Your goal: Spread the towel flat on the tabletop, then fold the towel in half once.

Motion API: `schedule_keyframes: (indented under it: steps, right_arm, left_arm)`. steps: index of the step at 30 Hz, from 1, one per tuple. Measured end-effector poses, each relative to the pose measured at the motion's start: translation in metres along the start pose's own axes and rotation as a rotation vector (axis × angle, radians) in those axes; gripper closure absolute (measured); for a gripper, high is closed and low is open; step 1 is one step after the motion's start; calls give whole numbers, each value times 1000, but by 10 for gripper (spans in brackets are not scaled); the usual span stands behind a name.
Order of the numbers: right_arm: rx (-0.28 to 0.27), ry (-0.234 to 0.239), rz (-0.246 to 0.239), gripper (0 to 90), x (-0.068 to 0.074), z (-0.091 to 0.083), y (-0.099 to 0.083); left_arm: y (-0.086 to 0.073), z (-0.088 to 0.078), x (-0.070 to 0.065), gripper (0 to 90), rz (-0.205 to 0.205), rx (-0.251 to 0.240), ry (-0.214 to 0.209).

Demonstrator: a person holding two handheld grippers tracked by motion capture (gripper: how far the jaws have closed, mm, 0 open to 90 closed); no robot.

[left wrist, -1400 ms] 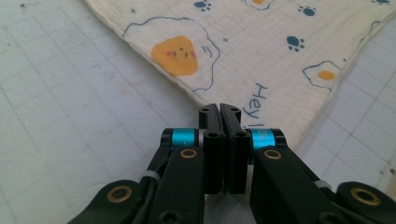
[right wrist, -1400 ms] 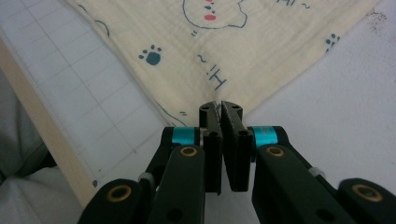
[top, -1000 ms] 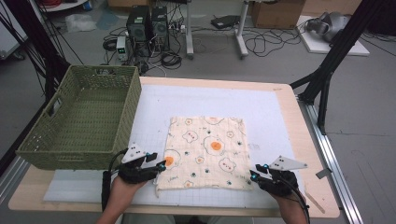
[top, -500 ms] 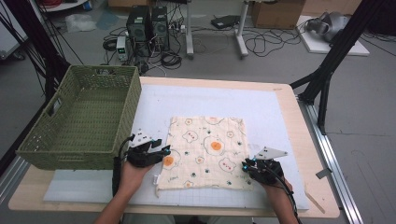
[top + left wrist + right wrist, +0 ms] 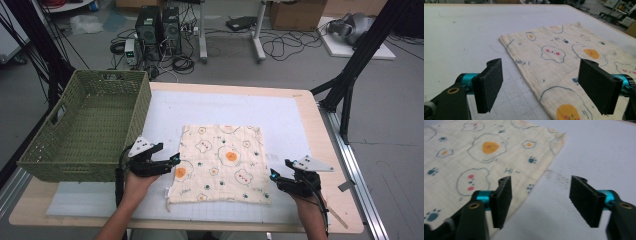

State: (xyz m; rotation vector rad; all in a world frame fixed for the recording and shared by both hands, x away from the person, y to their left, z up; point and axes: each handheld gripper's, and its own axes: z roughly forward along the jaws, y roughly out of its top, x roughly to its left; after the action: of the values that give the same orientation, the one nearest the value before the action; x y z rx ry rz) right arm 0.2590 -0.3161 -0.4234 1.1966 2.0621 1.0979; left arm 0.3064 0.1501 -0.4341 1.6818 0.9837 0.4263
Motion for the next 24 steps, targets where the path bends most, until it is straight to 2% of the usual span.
schedule_keyframes:
  steps: [4,7,10,24]
  right_arm:
    - [-36,-57,33,209,-10,-6,-2]
    - [-54,-75,49,160,-14,-9,-2]
    - [-66,-75,65,122,-16,-11,-3]
    - [-65,-66,65,117,-18,-9,-4]
  left_arm:
    - [1,-2,0,207,8,-4,-10]
    - [1,-3,-1,207,10,-12,-10]
    - [3,-4,-2,207,27,-13,-14]
    - [2,-3,-4,211,44,0,-29]
